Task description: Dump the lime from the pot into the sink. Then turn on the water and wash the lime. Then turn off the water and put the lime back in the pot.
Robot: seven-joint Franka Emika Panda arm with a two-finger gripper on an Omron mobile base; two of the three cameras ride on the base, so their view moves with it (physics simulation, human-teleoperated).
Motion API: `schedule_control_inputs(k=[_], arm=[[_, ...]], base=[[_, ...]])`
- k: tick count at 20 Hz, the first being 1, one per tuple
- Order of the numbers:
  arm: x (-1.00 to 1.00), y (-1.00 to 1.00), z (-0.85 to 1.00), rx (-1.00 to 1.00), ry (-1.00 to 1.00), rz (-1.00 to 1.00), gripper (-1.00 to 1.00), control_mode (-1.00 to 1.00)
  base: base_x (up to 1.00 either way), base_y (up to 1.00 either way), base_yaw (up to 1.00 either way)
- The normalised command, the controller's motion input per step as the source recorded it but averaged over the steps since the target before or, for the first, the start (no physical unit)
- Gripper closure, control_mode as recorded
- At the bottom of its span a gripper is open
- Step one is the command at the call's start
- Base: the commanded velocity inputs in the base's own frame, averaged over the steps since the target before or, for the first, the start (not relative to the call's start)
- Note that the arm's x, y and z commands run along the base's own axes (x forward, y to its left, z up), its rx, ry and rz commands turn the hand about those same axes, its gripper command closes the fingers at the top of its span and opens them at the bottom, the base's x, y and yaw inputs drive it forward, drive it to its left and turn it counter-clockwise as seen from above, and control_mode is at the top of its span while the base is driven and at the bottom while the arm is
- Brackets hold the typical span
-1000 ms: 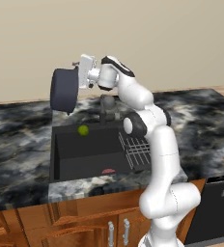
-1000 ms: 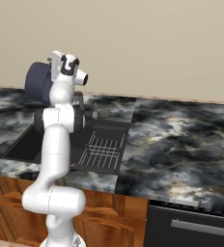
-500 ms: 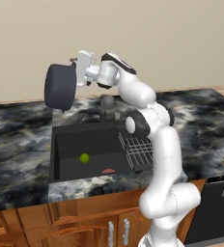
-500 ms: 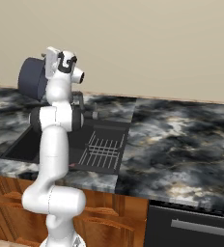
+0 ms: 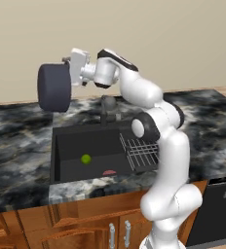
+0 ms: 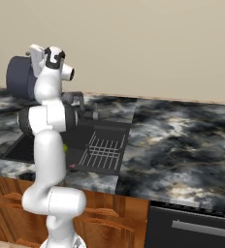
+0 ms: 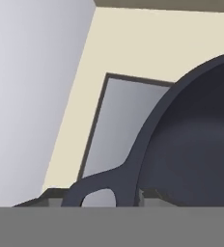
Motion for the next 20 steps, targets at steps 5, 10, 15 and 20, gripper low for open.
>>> schedule_control_inputs(k=[5, 10, 15, 20], arm=[[-0.98, 0.44, 0.09, -0.23, -0.21, 0.0, 1.0, -1.0], [-1.0, 0.28, 0.0, -0.31, -0.16, 0.0, 1.0, -1.0], [-1.0, 0.12, 0.0, -0.35, -0.1, 0.0, 1.0, -1.0], [-1.0, 0.0, 0.0, -0.37, -0.04, 0.0, 1.0, -1.0]], base=[[0.0, 0.0, 0.0], [0.0, 0.0, 0.0], [0.0, 0.0, 0.0], [0.0, 0.0, 0.0]])
